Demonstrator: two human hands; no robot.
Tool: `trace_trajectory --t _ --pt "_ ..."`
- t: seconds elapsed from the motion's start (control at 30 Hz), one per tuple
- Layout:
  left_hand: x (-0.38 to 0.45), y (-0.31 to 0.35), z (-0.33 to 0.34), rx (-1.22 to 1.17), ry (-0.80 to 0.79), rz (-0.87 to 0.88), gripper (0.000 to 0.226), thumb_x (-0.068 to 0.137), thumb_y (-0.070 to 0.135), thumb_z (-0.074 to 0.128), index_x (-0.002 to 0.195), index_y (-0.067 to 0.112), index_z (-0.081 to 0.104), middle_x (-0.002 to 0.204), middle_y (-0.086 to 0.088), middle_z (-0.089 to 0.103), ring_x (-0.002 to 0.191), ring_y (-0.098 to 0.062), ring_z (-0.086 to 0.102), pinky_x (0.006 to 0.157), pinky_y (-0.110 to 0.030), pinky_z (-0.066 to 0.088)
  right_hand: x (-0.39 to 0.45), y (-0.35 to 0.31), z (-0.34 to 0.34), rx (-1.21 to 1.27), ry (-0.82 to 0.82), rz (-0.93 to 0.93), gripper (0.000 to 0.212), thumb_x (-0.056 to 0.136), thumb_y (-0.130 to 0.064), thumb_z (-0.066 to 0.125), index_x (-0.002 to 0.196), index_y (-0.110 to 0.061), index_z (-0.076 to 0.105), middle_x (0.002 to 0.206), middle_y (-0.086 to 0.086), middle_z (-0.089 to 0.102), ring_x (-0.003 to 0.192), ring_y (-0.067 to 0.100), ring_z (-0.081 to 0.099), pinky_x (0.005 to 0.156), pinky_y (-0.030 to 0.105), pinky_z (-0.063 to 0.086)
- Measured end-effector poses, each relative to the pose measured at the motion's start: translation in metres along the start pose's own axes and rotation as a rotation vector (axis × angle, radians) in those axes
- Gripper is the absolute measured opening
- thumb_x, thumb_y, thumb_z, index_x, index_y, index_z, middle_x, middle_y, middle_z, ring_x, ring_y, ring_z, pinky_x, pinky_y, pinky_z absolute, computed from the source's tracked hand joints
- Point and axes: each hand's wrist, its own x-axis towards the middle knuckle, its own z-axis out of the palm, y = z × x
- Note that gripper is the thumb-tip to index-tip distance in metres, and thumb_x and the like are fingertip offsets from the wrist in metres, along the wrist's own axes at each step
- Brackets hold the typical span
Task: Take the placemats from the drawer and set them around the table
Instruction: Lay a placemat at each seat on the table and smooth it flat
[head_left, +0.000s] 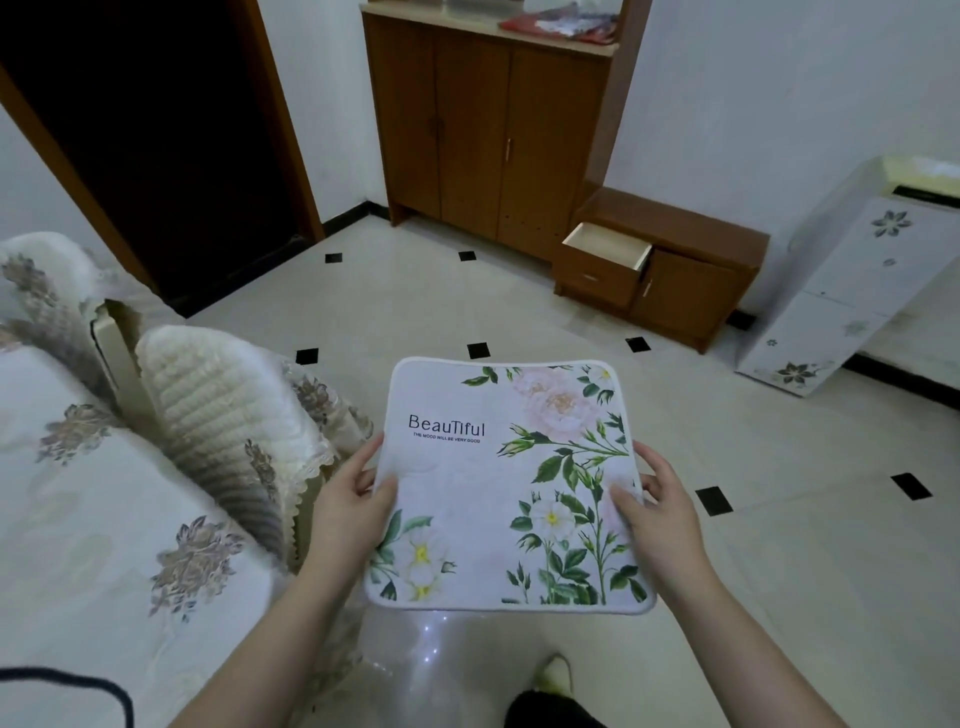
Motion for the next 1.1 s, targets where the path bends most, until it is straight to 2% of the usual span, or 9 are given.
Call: trace_trajectory --t 0.13,0.27,0.37,0.53,0.63,0.73,0.87,1.0,1.1 --pt "0.039 0.008 0.021 -0.075 -0.011 -0.004 0.061 0.069 0.042 0.067 0.129 0.051 0.058 0.108 0.006 0.076 0.101 -0.018 0.072 0.094 -0.051 0.055 0.054 -0.004 0.003 0.038 -0.039 0.002 0.05 0.092 -0.012 0.065 0.127 -0.046 0.054 0.097 -0.003 0.071 0.078 0.013 0.074 0.057 0.029 0.058" --pt "0.078 0.029 0.046 -0.089 0.016 0.018 0.053 0.08 0.028 0.066 0.128 0.048 0.06 0.105 0.005 0.077 0.098 -0.019 0.074 0.082 -0.037 0.06 0.116 -0.008 0.002 0.033 -0.108 0.019 0.052 0.092 -0.01 0.063 0.131 -0.043 0.052 0.1 0.0 0.072 0.083 0.017 0.075 0.073 0.047 0.061" --pt "0.101 0.045 0.061 -0.082 0.055 0.027 0.048 0.089 0.018 0.065 0.128 0.045 0.061 0.106 0.005 0.077 0.097 -0.016 0.074 0.074 -0.026 0.06 0.16 -0.02 0.005 0.019 -0.155 0.012 0.053 0.092 -0.01 0.064 0.127 -0.048 0.052 0.098 -0.002 0.073 0.08 0.016 0.075 0.074 0.049 0.06" --pt "0.126 0.059 0.074 -0.124 0.161 -0.008 0.047 0.086 0.02 0.067 0.129 0.039 0.062 0.109 0.001 0.076 0.101 -0.021 0.073 0.087 -0.042 0.057 0.219 -0.045 0.02 0.008 -0.259 -0.011 0.056 0.09 -0.012 0.065 0.113 -0.062 0.052 0.096 -0.007 0.072 0.078 0.013 0.075 0.067 0.038 0.059" --pt "0.137 0.063 0.074 -0.151 0.218 -0.027 0.045 0.093 0.009 0.065 0.119 0.045 0.066 0.108 0.0 0.077 0.099 -0.022 0.074 0.08 -0.038 0.06 0.241 -0.054 0.036 0.019 -0.316 -0.019 0.054 0.09 -0.012 0.065 0.122 -0.053 0.052 0.097 -0.007 0.072 0.079 0.012 0.075 0.063 0.033 0.057" --pt "0.148 0.07 0.067 -0.168 0.271 -0.045 0.045 0.095 0.007 0.063 0.115 0.047 0.066 0.105 0.002 0.077 0.095 -0.02 0.075 0.069 -0.029 0.06 0.258 -0.068 0.056 0.018 -0.374 -0.03 0.055 0.091 -0.012 0.064 0.115 -0.06 0.052 0.095 -0.009 0.072 0.078 0.011 0.075 0.057 0.025 0.056" --pt "0.166 0.071 0.05 -0.182 0.336 -0.055 0.044 0.096 0.008 0.062 0.13 0.036 0.061 0.104 0.004 0.077 0.095 -0.019 0.074 0.073 -0.033 0.062 0.279 -0.085 0.091 -0.003 -0.448 -0.06 0.057 0.091 -0.011 0.064 0.109 -0.063 0.051 0.099 -0.004 0.072 0.079 0.014 0.075 0.065 0.037 0.059" --pt "0.187 0.068 0.029 -0.207 0.401 -0.056 0.046 0.096 0.005 0.061 0.137 0.024 0.057 0.103 0.004 0.078 0.091 -0.014 0.075 0.066 -0.021 0.057 0.297 -0.1 0.132 -0.038 -0.514 -0.078 0.055 0.093 -0.013 0.063 0.11 -0.063 0.05 0.102 -0.003 0.07 0.08 0.015 0.075 0.06 0.031 0.06" --pt "0.21 0.063 0.008 -0.182 0.446 -0.044 0.046 0.095 0.007 0.062 0.138 0.024 0.057 0.096 0.005 0.078 0.084 -0.009 0.074 0.065 -0.019 0.056 0.313 -0.11 0.169 -0.076 -0.554 -0.089 0.052 0.094 -0.015 0.062 0.115 -0.061 0.048 0.105 -0.003 0.069 0.082 0.015 0.075 0.068 0.041 0.062"
